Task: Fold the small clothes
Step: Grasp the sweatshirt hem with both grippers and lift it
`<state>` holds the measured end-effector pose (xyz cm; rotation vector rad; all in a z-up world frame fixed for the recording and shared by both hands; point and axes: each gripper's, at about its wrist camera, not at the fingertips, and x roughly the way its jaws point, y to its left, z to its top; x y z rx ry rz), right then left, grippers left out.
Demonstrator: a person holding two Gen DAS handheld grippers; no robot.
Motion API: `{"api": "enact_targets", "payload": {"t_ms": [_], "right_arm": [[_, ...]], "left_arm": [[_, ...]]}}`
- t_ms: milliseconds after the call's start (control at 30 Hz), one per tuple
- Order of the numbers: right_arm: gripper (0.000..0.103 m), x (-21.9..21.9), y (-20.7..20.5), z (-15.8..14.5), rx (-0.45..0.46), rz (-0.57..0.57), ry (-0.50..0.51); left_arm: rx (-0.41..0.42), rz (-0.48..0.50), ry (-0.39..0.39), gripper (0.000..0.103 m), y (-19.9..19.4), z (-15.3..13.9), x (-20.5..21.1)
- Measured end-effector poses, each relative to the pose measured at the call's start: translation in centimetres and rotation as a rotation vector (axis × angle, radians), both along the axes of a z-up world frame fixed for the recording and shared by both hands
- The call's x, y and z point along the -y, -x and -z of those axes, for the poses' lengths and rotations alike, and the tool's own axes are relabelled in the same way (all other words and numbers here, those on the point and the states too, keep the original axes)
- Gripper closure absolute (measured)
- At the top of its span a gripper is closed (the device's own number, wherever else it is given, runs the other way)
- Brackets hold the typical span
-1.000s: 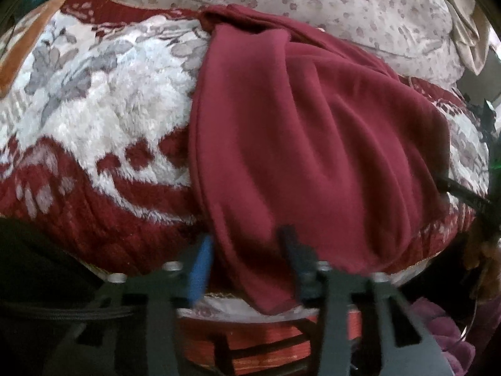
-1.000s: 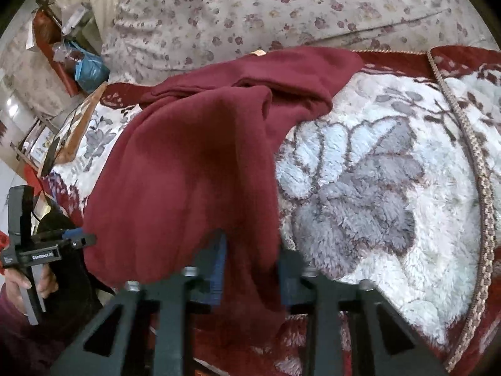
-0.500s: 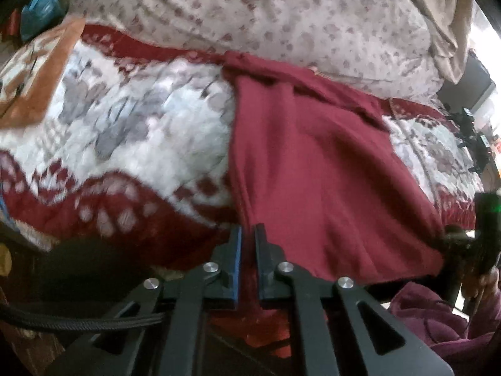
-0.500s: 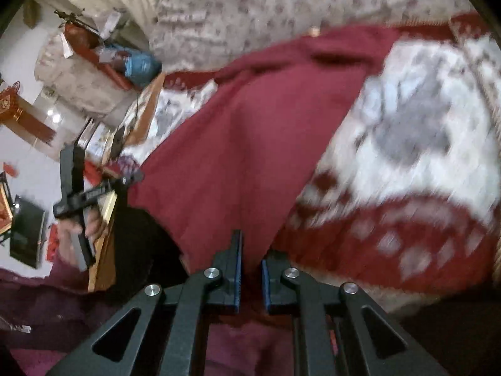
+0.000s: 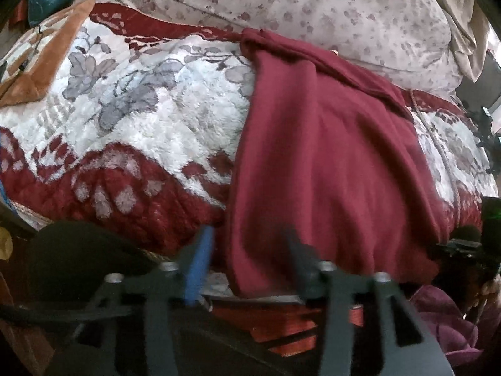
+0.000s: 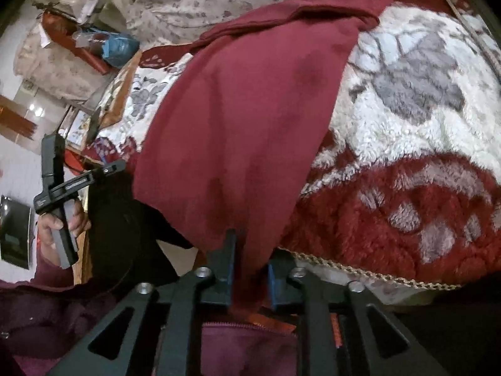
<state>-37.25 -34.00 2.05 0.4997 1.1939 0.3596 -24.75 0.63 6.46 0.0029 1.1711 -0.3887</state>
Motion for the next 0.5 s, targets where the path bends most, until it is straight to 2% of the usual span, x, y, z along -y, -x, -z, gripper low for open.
{"api": "enact_targets", "payload": {"t_ms": [67, 167, 500], "right_arm": [[0.071, -0.1, -0.5, 0.7, -0.019, 0.010, -0.012], [0.070, -0.2, -0.9, 1.1, -0.028, 0.008, -0.018], [0.068, -0.6, -1.0, 2.0, -0.054, -0.013, -0.045]], "left_arm": [[0.005, 0.003, -0.009, 0.041, -0.2, 0.3, 0.3], [0.008, -0.008, -0.058, 0.041, -0.7, 1.1, 0.7], [-0.032, -0.013, -0.109, 0.040, -1.0, 3.1, 1.1]]}}
